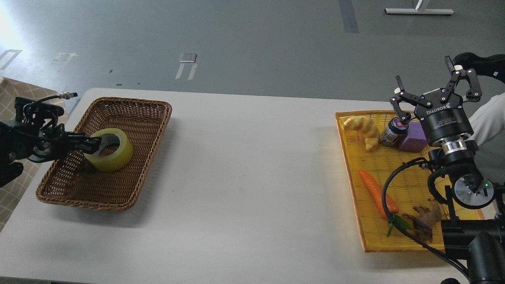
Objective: Place and transfer tape with both arms
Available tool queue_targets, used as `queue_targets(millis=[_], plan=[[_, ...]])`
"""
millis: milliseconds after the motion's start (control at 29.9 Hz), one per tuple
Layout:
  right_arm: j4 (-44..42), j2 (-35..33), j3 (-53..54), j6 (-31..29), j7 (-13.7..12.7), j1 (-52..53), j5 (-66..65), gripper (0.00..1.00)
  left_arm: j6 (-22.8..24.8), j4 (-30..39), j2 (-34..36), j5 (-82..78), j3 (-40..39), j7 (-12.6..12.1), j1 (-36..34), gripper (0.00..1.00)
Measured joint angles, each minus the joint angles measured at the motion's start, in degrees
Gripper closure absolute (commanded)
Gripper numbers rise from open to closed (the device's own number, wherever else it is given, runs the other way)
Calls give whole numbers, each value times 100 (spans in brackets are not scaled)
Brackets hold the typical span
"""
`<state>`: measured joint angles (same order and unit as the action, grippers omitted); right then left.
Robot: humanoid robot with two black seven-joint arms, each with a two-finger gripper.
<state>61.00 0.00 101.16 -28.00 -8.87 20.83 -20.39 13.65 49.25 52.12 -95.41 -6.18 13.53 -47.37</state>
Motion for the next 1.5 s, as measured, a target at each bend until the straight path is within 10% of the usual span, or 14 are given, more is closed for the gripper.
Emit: queue_targets(millis=[802, 1503], plan=[[82, 0, 9, 0, 0, 11, 0, 0, 142, 226, -422, 4542, -219, 169, -1710, 3], [311, -82, 1, 0, -79, 177, -14, 0, 1435, 508, -1793, 8031, -3001, 347, -977, 2]])
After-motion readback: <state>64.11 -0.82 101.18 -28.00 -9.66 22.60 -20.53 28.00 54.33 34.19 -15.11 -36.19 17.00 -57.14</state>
